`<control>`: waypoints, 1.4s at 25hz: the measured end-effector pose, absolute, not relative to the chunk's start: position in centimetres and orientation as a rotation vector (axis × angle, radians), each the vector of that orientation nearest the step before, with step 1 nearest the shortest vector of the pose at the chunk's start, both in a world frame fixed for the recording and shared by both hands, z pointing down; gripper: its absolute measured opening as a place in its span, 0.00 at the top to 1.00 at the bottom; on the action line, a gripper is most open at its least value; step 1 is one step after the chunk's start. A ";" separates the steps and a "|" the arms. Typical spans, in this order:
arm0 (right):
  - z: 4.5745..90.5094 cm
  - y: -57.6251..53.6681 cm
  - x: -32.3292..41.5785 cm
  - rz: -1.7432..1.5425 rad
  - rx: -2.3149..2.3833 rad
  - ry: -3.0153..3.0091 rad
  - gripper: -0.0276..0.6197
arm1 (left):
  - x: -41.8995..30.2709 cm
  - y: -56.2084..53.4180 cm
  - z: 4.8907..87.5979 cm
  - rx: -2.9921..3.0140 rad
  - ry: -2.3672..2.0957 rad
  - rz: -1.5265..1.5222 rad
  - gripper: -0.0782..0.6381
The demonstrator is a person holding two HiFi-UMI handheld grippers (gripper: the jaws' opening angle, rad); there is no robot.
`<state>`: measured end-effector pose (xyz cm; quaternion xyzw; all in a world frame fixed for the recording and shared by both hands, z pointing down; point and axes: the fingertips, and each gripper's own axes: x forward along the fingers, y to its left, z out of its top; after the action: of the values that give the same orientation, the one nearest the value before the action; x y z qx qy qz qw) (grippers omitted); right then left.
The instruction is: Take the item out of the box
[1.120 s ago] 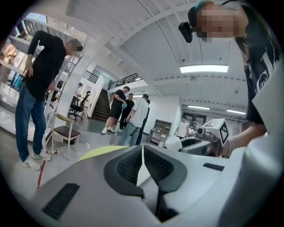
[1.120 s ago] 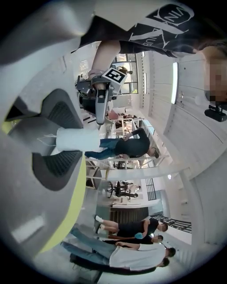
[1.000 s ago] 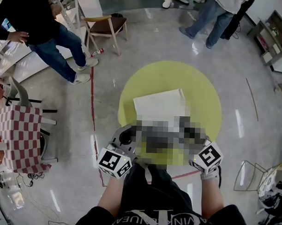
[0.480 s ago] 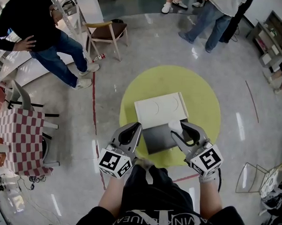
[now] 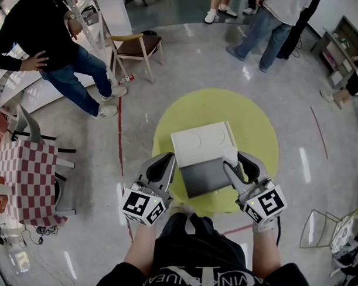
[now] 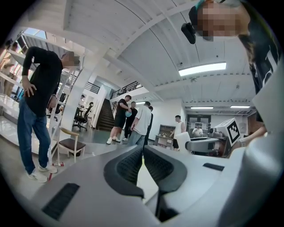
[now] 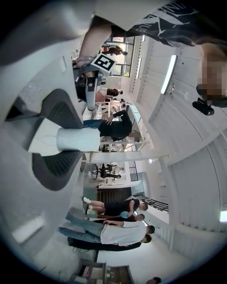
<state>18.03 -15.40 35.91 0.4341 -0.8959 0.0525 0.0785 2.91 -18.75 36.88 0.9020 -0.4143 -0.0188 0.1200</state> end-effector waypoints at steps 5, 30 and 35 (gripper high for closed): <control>35.0 -15.6 18.3 0.134 1.337 -2.691 0.72 | 2.9 -19.0 35.8 2.648 -1.229 -0.082 0.86; 31.5 -16.6 19.2 0.045 1.433 -2.720 0.72 | 3.3 -19.5 32.8 2.685 -1.262 -0.171 0.86; 31.5 -16.7 19.2 0.051 1.444 -2.712 0.72 | 3.0 -19.4 33.1 2.675 -1.265 -0.168 0.86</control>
<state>19.17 -16.72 31.53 0.4696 -0.8821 0.0167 0.0343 2.97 -19.36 33.07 0.8990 -0.4252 -0.0564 0.0886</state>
